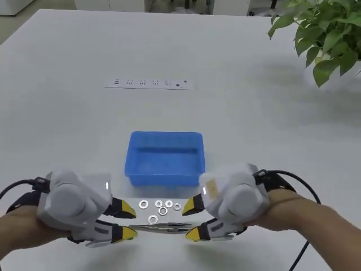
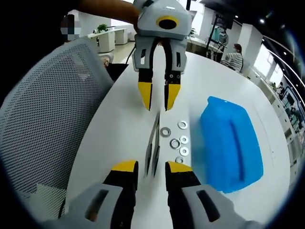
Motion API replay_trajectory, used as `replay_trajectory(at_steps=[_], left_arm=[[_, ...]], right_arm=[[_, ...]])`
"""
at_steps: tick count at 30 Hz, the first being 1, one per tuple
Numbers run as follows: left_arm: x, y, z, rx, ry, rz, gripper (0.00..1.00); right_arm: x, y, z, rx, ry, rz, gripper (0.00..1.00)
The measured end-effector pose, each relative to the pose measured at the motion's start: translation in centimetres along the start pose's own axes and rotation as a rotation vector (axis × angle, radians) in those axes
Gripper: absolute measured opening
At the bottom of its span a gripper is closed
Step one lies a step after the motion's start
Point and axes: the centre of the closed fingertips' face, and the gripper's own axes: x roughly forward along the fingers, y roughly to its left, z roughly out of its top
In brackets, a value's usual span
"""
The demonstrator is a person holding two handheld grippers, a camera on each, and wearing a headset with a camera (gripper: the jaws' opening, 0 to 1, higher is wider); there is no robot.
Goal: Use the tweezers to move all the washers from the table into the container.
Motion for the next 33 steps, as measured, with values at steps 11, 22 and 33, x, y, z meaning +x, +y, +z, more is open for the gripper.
replay_trajectory(at_steps=[11, 22, 33], left_arm=[[0.9, -0.1, -0.8, 0.036, 0.061, -0.029, 0.15], [1.3, -0.1, -1.1, 0.053, 0.083, -0.039, 0.11], [1.3, 0.0, -1.0, 0.101, 0.077, -0.047, 0.06]], right_arm=[[1.3, -0.1, 0.2, 0.008, 0.01, 0.018, 0.16], [1.8, -0.1, -0.1, 0.007, 0.027, 0.015, 0.13], [1.7, -0.2, -0.2, 0.035, 0.018, 0.006, 0.12]])
